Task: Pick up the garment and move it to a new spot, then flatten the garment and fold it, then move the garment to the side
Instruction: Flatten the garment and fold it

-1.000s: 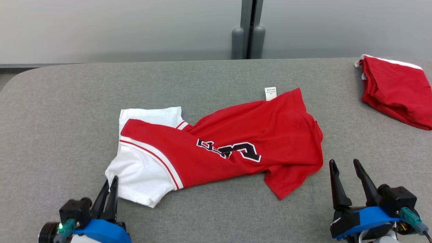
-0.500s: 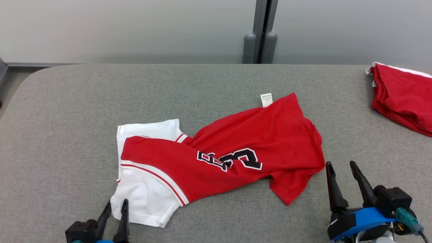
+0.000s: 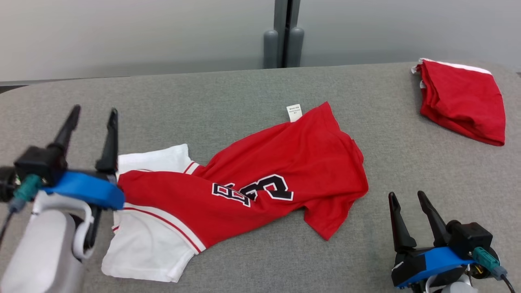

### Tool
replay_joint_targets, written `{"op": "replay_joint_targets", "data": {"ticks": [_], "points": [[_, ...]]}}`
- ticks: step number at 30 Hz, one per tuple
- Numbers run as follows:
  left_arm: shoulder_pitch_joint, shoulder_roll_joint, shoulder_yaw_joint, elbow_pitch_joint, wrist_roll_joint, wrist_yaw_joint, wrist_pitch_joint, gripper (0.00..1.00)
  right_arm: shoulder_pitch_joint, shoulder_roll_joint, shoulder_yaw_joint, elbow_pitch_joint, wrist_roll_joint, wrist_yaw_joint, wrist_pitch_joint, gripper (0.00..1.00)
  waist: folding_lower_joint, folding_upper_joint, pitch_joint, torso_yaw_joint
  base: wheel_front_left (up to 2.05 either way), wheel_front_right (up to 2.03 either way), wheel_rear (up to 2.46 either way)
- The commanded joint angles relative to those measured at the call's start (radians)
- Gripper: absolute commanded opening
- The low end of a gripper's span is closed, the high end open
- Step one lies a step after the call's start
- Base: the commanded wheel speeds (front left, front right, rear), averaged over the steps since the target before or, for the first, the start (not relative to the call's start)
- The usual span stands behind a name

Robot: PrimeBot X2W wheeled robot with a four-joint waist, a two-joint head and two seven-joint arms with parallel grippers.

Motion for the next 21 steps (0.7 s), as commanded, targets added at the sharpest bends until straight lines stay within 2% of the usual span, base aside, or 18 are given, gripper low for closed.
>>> {"op": "replay_joint_targets", "data": {"ticks": [1, 6, 12, 21], "points": [[-0.049, 0.01, 0.012, 0.007, -0.011, -0.006, 0.01, 1.0, -0.019, -0.003, -0.001, -0.003, 0.001, 0.0, -0.003, 1.0, -0.0001, 0.0001, 0.007, -0.011, 0.0, 0.0, 0.0], [-0.161, 0.091, 0.033, 0.091, -0.021, -0.019, 0.097, 1.0, -0.035, -0.003, 0.0, -0.007, 0.011, 0.0, -0.003, 1.0, -0.0001, 0.0001, 0.047, -0.06, 0.0, 0.0, 0.0], [-0.216, 0.147, 0.019, 0.222, -0.075, -0.042, 0.225, 1.0, -0.053, -0.003, -0.007, -0.009, 0.021, 0.0, -0.003, 1.0, -0.0001, 0.0001, 0.096, -0.096, 0.0, 0.0, 0.0], [-0.238, 0.152, -0.09, 0.385, -0.232, -0.051, 0.364, 1.0, -0.083, -0.003, -0.012, -0.022, 0.019, 0.0, -0.003, 1.0, -0.0001, 0.0001, 0.152, -0.113, 0.0, 0.0, 0.0]]}}
